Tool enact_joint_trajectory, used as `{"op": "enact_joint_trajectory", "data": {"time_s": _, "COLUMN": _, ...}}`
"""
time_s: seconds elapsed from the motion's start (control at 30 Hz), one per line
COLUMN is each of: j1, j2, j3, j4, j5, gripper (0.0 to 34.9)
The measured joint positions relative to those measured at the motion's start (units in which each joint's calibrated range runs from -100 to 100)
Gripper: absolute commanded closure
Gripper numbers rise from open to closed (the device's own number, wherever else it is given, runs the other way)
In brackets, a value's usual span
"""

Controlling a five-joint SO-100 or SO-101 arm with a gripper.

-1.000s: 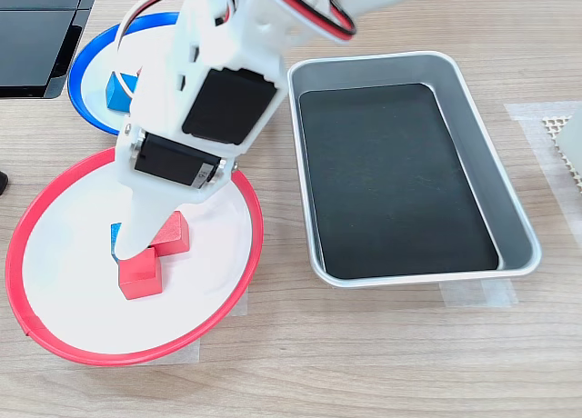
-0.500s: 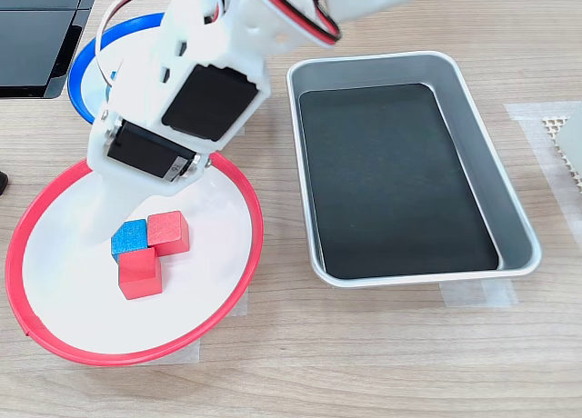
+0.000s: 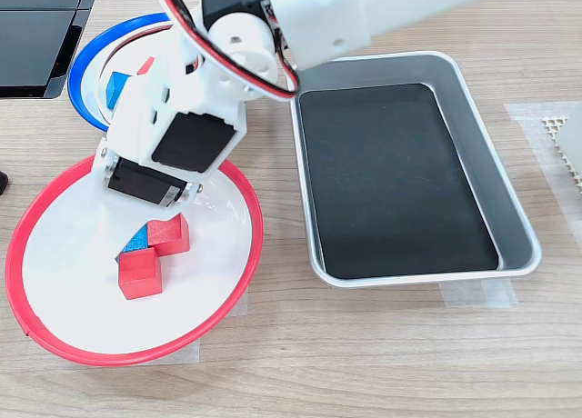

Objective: Relocate any misplaced blocks to their matching dishes.

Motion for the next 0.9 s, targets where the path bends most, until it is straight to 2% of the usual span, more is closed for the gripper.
{"op": "enact_joint_trajectory", "data": {"time_s": 0.73, "j1": -0.88, "j2": 1.45, "j3": -1.54, "j4": 2.77, "j5": 0.29, "gripper": 15.7}}
{"op": "enact_joint_trajectory", "data": {"time_s": 0.9, "j1": -1.42, "j2": 1.02, "j3": -0.64, "j4": 2.77, "j5": 0.29, "gripper": 17.7}}
